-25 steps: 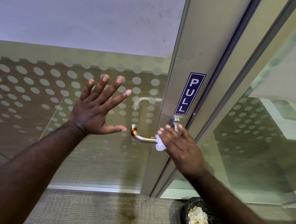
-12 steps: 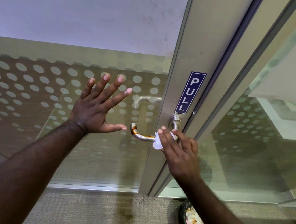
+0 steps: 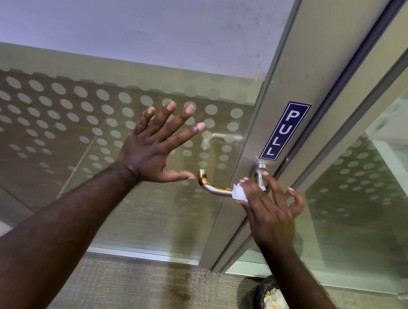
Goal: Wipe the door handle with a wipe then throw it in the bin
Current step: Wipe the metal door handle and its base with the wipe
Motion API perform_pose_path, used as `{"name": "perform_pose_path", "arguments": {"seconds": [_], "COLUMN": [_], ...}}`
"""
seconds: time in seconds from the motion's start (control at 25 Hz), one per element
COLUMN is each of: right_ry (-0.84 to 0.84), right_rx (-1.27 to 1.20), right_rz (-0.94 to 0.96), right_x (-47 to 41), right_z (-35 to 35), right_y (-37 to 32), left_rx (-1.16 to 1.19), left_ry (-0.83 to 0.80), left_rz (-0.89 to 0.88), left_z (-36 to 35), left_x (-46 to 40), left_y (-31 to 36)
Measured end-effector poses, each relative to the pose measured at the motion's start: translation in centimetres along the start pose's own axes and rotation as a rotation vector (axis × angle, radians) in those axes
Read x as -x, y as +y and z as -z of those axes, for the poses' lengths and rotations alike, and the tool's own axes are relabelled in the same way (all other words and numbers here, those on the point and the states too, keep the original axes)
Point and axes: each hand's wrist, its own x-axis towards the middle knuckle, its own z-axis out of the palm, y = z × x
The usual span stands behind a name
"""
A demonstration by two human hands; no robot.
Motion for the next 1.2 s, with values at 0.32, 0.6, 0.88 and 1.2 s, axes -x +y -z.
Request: {"name": "perform_pose_path", "arguments": {"seconds": [0.32,0.6,0.88,1.2], "right_ry": [-0.012,-0.071,-0.155,-0.510], "right_rx": [0.068,0.065,0.104,-0.028], "right_rz": [0.029,-0.064,-0.046,-0.425], "right_x": [0.2,-1.8,-2.6,-7.9], "right_z": [-0.8,-0.1,0.4,1.7], "right_y": [-5.1,-7.6,-11.1,-12.3], "left_rx": [0.004,0.005,0.017,0.039], "left_ry": [0.028,0.026,0.037,0.061], "left_rz": [-0.005,-0.008,-0.015,-0.018], "left_z": [-0.5,-0.5,-0.6,-0.9], "left_x": [0.2,0.3,0.5,0.5], "left_y": [-0.1,-0.1,-0.1,-0.1]}}
